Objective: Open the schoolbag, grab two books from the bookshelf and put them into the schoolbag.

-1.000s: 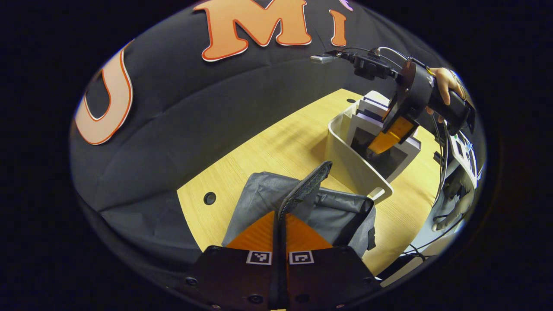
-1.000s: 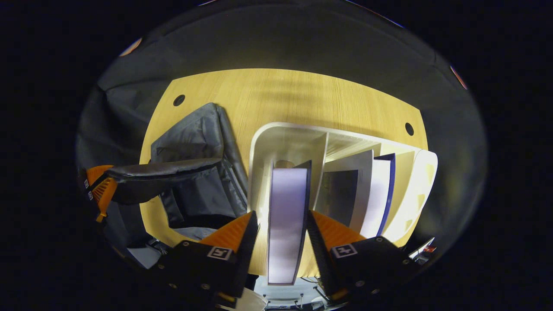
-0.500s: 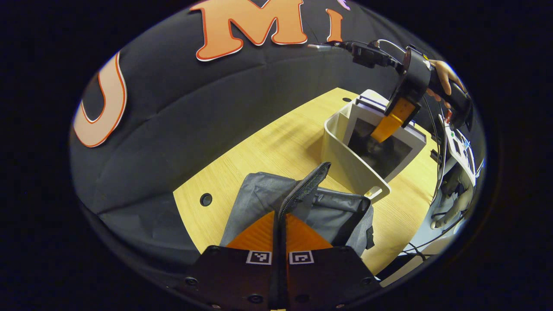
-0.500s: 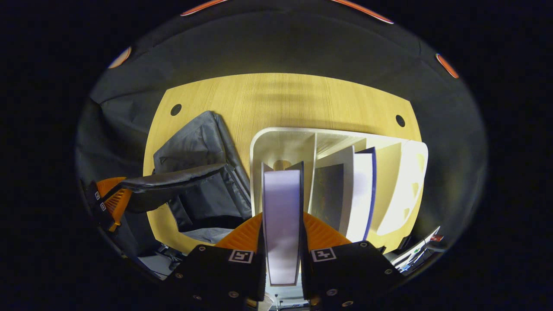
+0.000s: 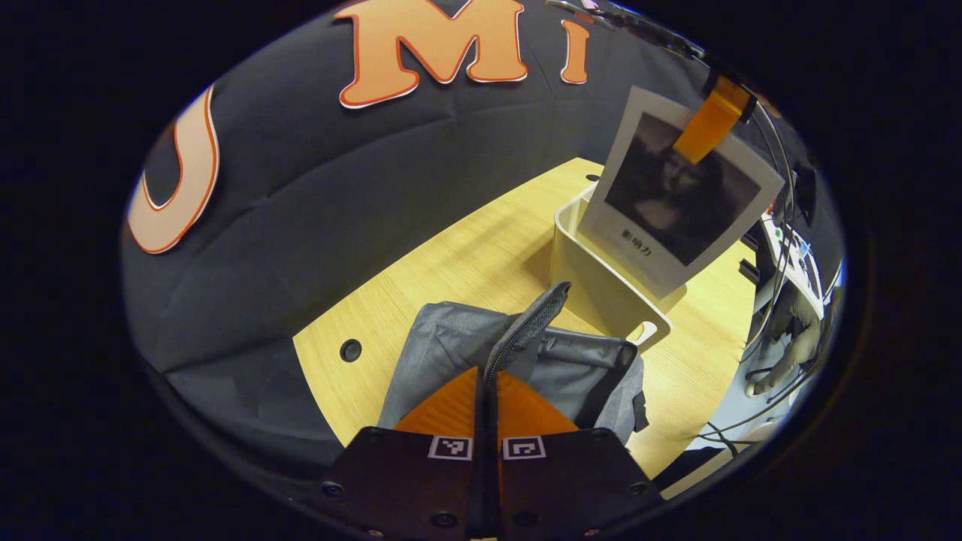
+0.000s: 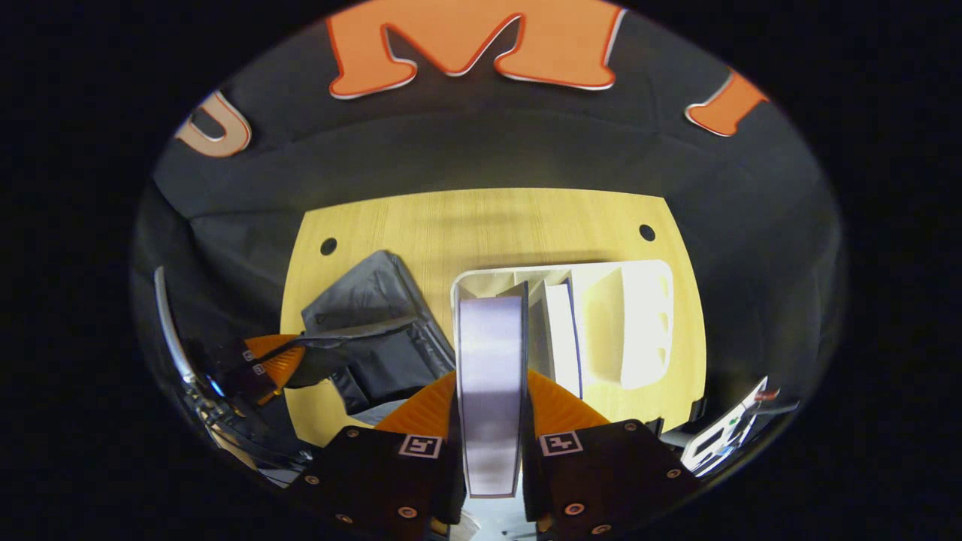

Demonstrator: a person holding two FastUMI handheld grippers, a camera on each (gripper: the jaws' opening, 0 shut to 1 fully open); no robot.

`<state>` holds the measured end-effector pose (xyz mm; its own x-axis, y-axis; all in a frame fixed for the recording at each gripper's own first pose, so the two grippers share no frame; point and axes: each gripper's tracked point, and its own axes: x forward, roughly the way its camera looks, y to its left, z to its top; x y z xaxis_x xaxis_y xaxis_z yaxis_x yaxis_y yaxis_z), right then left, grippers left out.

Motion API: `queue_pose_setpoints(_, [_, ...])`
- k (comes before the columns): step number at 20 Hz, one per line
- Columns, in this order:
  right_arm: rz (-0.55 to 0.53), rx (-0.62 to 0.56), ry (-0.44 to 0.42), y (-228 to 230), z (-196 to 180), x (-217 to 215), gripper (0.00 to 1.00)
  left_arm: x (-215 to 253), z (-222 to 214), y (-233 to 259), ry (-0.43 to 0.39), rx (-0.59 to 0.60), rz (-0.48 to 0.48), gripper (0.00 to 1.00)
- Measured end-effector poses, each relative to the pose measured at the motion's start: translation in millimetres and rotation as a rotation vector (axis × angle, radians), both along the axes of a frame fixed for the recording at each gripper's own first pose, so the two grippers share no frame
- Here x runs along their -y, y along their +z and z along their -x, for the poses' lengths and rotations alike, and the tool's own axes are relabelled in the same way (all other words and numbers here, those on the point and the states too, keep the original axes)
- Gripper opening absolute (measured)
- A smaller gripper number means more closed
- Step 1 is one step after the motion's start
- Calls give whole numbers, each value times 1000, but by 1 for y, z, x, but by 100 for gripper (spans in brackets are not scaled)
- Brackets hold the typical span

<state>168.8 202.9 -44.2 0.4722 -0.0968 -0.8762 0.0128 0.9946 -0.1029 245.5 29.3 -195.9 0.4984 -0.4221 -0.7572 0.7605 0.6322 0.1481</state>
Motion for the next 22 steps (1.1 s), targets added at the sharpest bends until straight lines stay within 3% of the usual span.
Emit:
queue_pose_setpoints(3, [-91,102,-53,25,30,6,33,2,3,2,-4,1,9,1])
queue_pose_setpoints(8, [-402,292,-206,28,86,17,31,3,6,1,-8,9,13,1])
queue_pose_setpoints(12, [-730,371,-351,-25,133,7,31,7,9,10,-14,35,19,1])
queue_pose_setpoints(16, [-946,412,-416,-84,152,-15,31,10,12,22,-30,74,3,1])
queue_pose_setpoints(19, [-1041,378,-476,-130,151,-30,31,12,17,25,-37,74,-1,1])
queue_pose_setpoints(22, [-1085,357,-481,-159,137,-50,31,10,17,25,-44,90,-26,1])
